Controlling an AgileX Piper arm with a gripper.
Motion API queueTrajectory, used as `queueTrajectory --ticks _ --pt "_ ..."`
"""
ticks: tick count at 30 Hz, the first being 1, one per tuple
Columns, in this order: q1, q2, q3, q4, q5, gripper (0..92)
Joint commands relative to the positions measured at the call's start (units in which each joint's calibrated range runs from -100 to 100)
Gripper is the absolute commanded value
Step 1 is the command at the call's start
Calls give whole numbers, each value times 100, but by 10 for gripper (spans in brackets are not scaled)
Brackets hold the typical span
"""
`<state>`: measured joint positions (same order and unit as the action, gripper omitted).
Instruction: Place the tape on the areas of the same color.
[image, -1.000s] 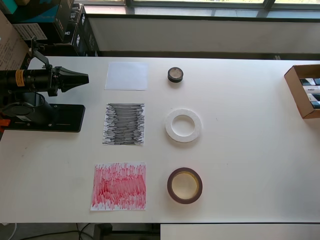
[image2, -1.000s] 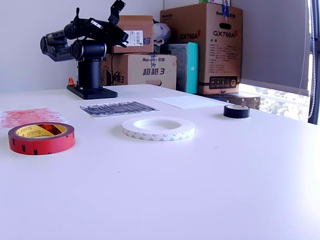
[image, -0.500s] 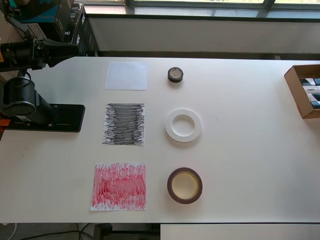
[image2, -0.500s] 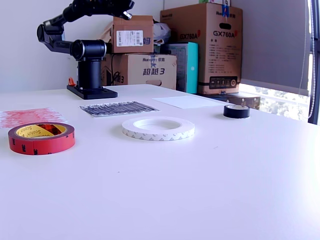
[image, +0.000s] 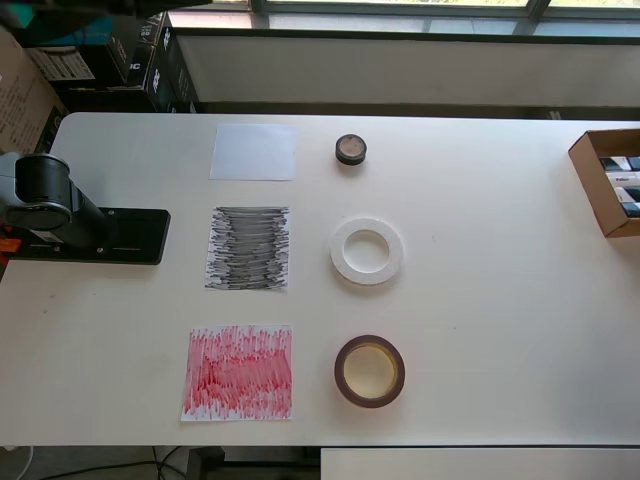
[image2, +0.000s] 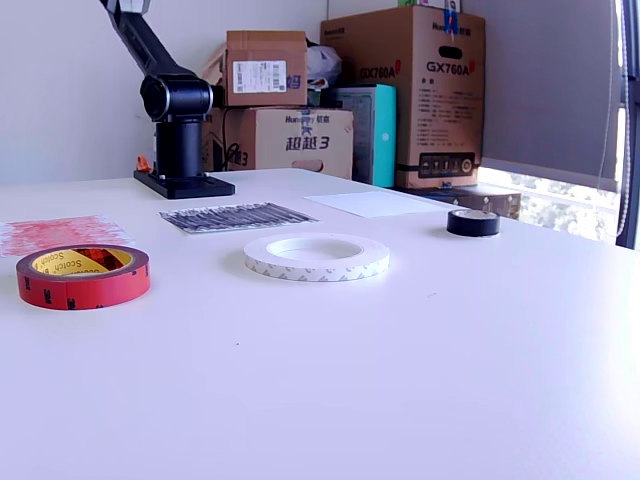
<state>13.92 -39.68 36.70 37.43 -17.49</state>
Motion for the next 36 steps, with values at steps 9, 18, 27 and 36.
queueTrajectory --ticks 9,18,27,36 --pt "575 5007 -4065 3126 1480 7" --pt "804 6017 -4002 3228 2470 7" --pt "811 6700 -3775 3151 2814 82" --pt "725 7130 -3538 2871 3043 219"
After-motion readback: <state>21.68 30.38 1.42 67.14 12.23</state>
